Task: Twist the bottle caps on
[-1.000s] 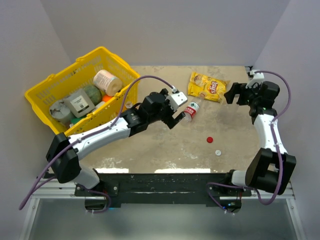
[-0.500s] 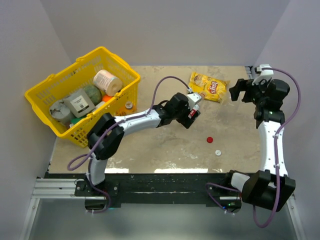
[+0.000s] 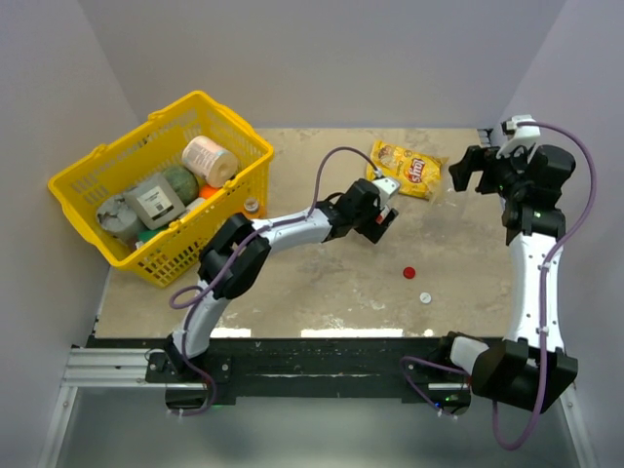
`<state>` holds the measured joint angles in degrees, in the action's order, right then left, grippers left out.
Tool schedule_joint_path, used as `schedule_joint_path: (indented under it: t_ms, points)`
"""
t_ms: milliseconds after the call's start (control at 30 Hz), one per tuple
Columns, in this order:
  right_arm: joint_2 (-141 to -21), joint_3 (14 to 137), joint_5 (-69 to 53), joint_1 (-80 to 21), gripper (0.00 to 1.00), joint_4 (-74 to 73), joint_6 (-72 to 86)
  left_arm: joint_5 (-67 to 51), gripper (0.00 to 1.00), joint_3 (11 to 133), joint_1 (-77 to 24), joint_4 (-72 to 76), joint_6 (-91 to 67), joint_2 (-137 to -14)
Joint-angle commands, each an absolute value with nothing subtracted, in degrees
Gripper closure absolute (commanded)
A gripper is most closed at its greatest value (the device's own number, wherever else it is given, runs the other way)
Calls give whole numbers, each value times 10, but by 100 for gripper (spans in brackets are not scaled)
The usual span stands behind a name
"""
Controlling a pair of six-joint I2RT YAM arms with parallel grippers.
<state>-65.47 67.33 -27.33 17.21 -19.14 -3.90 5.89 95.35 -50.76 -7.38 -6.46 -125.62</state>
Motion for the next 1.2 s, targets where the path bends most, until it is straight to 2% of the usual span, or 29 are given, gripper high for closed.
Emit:
schedule_joint_path:
  t_ms: [0,267,467,600,867,967,1000,1100,1167]
  points:
    - [-643,720,-304,173,1,-202,-46,63,7,999,-501,-53,-70,-1288]
    - [-641,761,-342,172,1,-235,-67,24,11,1042,-488,-110,-67,-1321]
    - [-631,759,-354,172,1,-243,-78,3,11,1177,-485,-253,-32,-1378]
    - [-626,758,-360,172,1,-250,-89,-13,11,1232,-483,-295,-16,-1411]
    - [-626,777,-388,173,1,-279,-121,-15,17,1195,-480,-290,-35,-1407]
    - [-627,784,-403,172,1,-276,-123,-14,21,1170,-480,-277,-33,-1392]
    - [-628,785,-406,172,1,-274,-124,-17,30,1163,-479,-272,-29,-1383]
    - [-630,785,-421,173,1,-272,-127,-38,42,1133,-476,-240,-20,-1364]
    - [-630,785,-450,172,5,-292,-147,-49,46,1109,-476,-220,-12,-1351]
